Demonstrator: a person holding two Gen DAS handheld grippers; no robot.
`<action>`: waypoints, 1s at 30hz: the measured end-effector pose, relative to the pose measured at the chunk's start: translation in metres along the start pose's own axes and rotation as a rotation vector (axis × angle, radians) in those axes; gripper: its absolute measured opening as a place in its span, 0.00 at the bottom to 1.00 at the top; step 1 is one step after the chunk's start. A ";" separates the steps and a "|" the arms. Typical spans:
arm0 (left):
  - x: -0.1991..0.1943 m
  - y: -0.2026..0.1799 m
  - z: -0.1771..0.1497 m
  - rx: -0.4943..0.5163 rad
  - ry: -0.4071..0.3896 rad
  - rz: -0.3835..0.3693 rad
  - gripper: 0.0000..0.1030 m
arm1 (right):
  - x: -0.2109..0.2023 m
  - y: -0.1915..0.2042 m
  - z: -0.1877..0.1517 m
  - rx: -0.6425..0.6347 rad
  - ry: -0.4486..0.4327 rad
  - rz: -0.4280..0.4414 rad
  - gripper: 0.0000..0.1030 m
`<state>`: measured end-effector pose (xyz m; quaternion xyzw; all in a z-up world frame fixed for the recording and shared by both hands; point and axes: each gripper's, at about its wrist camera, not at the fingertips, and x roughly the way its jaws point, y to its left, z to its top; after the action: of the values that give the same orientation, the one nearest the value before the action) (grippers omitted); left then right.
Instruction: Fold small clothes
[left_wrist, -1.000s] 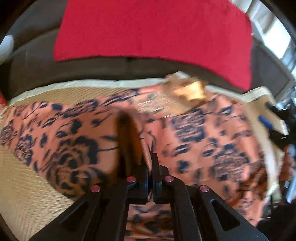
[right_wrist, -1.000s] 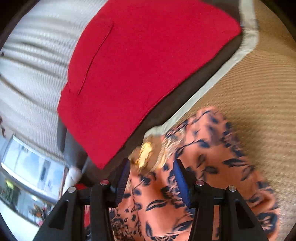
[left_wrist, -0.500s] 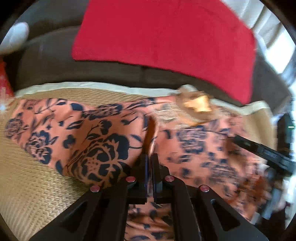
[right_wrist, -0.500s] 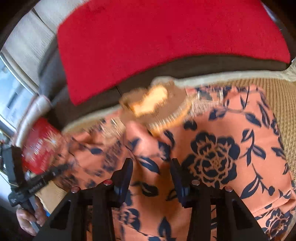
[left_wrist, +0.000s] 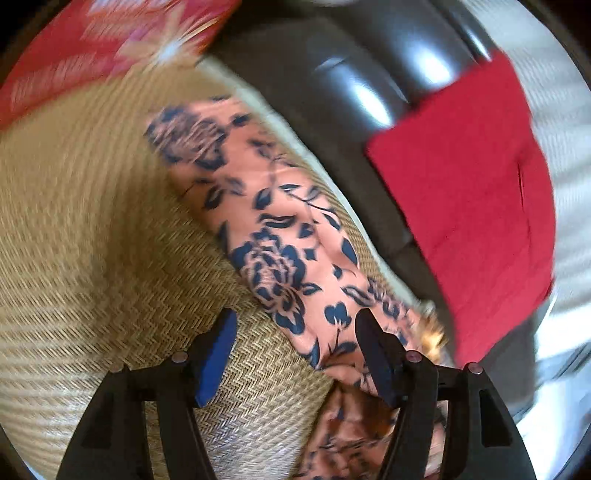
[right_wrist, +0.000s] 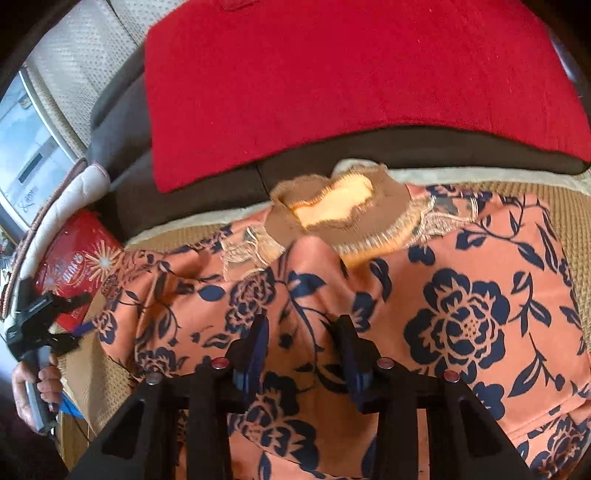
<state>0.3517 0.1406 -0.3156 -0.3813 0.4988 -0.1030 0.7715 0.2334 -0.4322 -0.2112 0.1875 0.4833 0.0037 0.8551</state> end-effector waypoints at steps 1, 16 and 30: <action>-0.001 0.005 0.003 -0.032 -0.020 -0.014 0.64 | 0.000 0.000 0.000 0.002 -0.004 -0.001 0.39; 0.038 0.023 0.029 -0.129 -0.143 -0.027 0.06 | 0.011 0.009 -0.005 0.040 -0.007 0.015 0.39; 0.030 -0.032 0.023 0.035 -0.233 0.006 0.03 | -0.016 -0.009 0.002 0.095 -0.050 0.007 0.39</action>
<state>0.3926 0.1131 -0.3097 -0.3756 0.4049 -0.0641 0.8312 0.2248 -0.4445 -0.2003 0.2299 0.4609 -0.0210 0.8569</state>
